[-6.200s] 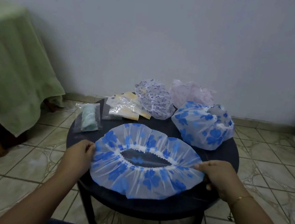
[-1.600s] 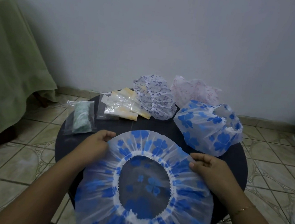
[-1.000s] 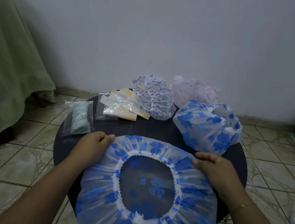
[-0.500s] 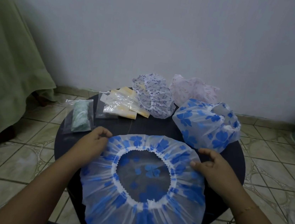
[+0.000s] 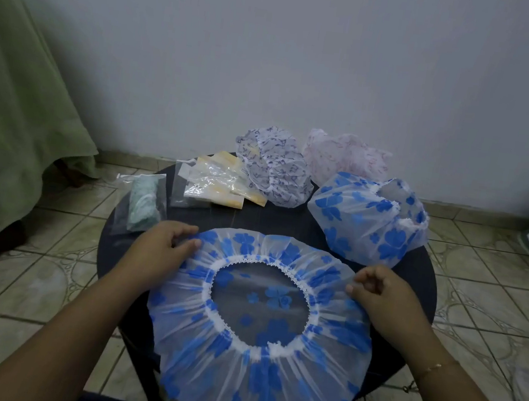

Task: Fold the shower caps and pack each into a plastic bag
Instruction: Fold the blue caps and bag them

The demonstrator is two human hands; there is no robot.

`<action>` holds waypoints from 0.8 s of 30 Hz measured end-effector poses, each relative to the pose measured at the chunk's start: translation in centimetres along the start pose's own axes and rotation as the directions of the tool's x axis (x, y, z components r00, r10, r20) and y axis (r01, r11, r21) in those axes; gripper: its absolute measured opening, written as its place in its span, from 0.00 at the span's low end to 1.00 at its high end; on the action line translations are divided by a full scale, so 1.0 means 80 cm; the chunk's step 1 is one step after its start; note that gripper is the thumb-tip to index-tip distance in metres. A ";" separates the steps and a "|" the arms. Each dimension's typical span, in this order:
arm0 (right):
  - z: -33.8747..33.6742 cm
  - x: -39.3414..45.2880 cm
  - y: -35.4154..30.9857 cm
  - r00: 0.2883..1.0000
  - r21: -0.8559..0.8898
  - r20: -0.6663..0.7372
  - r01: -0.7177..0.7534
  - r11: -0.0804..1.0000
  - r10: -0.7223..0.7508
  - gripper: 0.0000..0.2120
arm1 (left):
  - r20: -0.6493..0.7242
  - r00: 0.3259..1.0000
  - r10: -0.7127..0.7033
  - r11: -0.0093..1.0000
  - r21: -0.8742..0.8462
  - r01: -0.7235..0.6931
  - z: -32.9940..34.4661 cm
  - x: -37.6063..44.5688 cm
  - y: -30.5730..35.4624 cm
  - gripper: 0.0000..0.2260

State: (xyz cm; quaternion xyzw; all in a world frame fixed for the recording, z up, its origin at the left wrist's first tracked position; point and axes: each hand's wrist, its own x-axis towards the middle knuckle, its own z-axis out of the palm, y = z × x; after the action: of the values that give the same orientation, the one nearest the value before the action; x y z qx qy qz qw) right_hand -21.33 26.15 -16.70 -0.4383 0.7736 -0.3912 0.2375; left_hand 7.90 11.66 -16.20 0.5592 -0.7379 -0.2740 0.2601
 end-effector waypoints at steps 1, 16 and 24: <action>0.000 -0.001 0.001 0.998 -0.078 -0.041 0.047 0.996 -0.050 0.04 | -0.052 0.997 0.055 0.998 0.046 -0.053 -0.002 -0.003 0.000 0.15; 0.014 -0.026 0.013 0.880 -0.639 0.475 0.370 0.675 -0.032 0.52 | 0.509 0.850 0.135 0.802 0.448 -0.395 0.001 -0.081 -0.024 0.46; -0.001 -0.039 0.008 0.905 -0.263 0.296 0.386 0.884 -0.306 0.21 | 0.231 0.925 0.302 0.924 0.169 -0.344 -0.011 -0.086 -0.029 0.31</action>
State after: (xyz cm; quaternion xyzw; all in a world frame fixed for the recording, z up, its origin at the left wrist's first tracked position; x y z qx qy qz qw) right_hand -20.16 29.07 -17.13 -0.6474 0.6991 -0.2414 0.1842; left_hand 11.75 17.67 -17.72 0.4229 -0.8671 -0.2039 0.1667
